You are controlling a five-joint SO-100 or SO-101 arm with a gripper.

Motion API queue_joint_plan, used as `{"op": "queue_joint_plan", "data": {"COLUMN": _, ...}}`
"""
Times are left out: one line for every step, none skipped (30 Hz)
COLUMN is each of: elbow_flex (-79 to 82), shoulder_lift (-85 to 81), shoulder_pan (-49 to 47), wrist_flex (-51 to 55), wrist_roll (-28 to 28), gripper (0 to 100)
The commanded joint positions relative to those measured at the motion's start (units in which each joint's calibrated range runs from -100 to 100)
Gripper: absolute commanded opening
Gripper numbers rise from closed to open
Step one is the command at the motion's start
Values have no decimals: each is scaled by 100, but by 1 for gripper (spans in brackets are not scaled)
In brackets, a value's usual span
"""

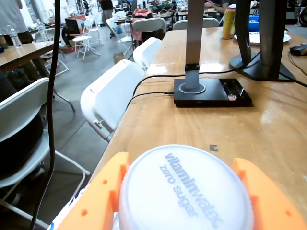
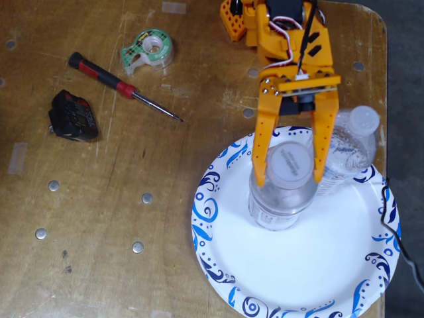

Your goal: Move the bottles to the plate

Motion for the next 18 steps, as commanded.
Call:
{"op": "queue_joint_plan", "data": {"elbow_flex": -89, "shoulder_lift": -109, "shoulder_pan": 38, "wrist_flex": -95, "wrist_roll": 11, "gripper": 17}}
{"op": "queue_joint_plan", "data": {"elbow_flex": -126, "shoulder_lift": -25, "shoulder_pan": 49, "wrist_flex": -104, "wrist_roll": 11, "gripper": 17}}
{"op": "queue_joint_plan", "data": {"elbow_flex": -162, "shoulder_lift": 68, "shoulder_pan": 60, "wrist_flex": -121, "wrist_roll": 11, "gripper": 17}}
{"op": "queue_joint_plan", "data": {"elbow_flex": -225, "shoulder_lift": 178, "shoulder_pan": 71, "wrist_flex": -191, "wrist_roll": 11, "gripper": 17}}
{"op": "queue_joint_plan", "data": {"elbow_flex": -252, "shoulder_lift": 279, "shoulder_pan": 71, "wrist_flex": -321, "wrist_roll": 11, "gripper": 17}}
{"op": "queue_joint_plan", "data": {"elbow_flex": -288, "shoulder_lift": 397, "shoulder_pan": 82, "wrist_flex": -452, "wrist_roll": 11, "gripper": 17}}
{"op": "queue_joint_plan", "data": {"elbow_flex": -306, "shoulder_lift": 515, "shoulder_pan": 82, "wrist_flex": -600, "wrist_roll": 11, "gripper": 17}}
{"op": "queue_joint_plan", "data": {"elbow_flex": -324, "shoulder_lift": 633, "shoulder_pan": 82, "wrist_flex": -782, "wrist_roll": 11, "gripper": 17}}
{"op": "queue_joint_plan", "data": {"elbow_flex": -351, "shoulder_lift": 751, "shoulder_pan": 82, "wrist_flex": -930, "wrist_roll": 11, "gripper": 17}}
{"op": "queue_joint_plan", "data": {"elbow_flex": -369, "shoulder_lift": 869, "shoulder_pan": 82, "wrist_flex": -1061, "wrist_roll": 11, "gripper": 17}}
{"op": "queue_joint_plan", "data": {"elbow_flex": -369, "shoulder_lift": 954, "shoulder_pan": 82, "wrist_flex": -1174, "wrist_roll": 11, "gripper": 17}}
{"op": "queue_joint_plan", "data": {"elbow_flex": -369, "shoulder_lift": 1029, "shoulder_pan": 92, "wrist_flex": -1252, "wrist_roll": 11, "gripper": 17}}
{"op": "queue_joint_plan", "data": {"elbow_flex": -360, "shoulder_lift": 1088, "shoulder_pan": 103, "wrist_flex": -1313, "wrist_roll": 11, "gripper": 17}}
{"op": "queue_joint_plan", "data": {"elbow_flex": -351, "shoulder_lift": 1122, "shoulder_pan": 114, "wrist_flex": -1348, "wrist_roll": 11, "gripper": 17}}
{"op": "queue_joint_plan", "data": {"elbow_flex": -351, "shoulder_lift": 1139, "shoulder_pan": 114, "wrist_flex": -1365, "wrist_roll": 11, "gripper": 17}}
{"op": "queue_joint_plan", "data": {"elbow_flex": -351, "shoulder_lift": 1156, "shoulder_pan": 114, "wrist_flex": -1374, "wrist_roll": 16, "gripper": 17}}
{"op": "queue_joint_plan", "data": {"elbow_flex": -333, "shoulder_lift": 1156, "shoulder_pan": 125, "wrist_flex": -1374, "wrist_roll": 16, "gripper": 17}}
{"op": "queue_joint_plan", "data": {"elbow_flex": -333, "shoulder_lift": 1164, "shoulder_pan": 125, "wrist_flex": -1374, "wrist_roll": 16, "gripper": 17}}
